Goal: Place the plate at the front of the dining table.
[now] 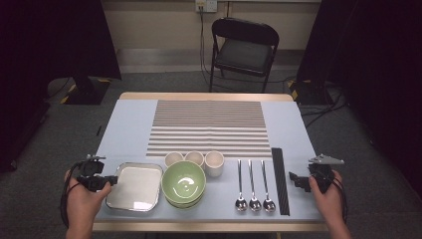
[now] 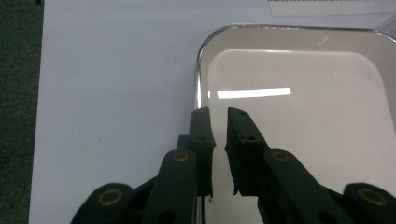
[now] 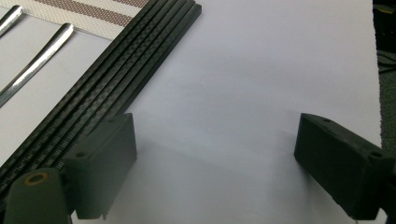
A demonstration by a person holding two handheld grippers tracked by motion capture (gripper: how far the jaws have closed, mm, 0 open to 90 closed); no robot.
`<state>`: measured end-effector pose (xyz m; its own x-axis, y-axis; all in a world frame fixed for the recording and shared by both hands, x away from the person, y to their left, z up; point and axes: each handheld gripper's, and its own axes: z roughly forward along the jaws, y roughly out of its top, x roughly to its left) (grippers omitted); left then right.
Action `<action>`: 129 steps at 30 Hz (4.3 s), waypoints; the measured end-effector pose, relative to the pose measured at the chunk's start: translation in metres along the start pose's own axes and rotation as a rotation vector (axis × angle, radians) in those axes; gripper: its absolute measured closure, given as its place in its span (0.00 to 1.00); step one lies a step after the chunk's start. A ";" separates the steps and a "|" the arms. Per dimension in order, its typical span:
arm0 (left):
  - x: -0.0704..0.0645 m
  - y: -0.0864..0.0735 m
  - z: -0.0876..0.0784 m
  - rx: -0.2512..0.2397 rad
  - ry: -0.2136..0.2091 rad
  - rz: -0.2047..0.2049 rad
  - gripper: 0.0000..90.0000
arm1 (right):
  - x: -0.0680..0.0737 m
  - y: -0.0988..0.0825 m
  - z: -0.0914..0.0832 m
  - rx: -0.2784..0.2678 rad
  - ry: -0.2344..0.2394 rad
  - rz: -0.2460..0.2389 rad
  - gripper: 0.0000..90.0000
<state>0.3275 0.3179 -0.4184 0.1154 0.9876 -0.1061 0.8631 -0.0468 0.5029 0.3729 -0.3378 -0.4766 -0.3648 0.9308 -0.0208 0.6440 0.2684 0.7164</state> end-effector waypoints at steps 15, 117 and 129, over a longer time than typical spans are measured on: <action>0.010 -0.006 0.008 0.053 -0.026 -0.039 0.93 | 0.000 0.000 0.000 0.002 0.001 0.001 0.13; 0.036 -0.008 -0.017 0.041 -0.169 -0.254 0.98 | 0.000 0.000 0.000 0.001 0.001 0.003 0.13; 0.042 -0.008 -0.026 0.017 -0.185 -0.304 0.98 | 0.000 0.000 0.000 0.003 0.000 0.002 0.13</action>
<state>0.3130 0.3639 -0.4045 -0.0622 0.9131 -0.4030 0.8793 0.2412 0.4107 0.3728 -0.3375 -0.4767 -0.3638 0.9313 -0.0192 0.6468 0.2674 0.7142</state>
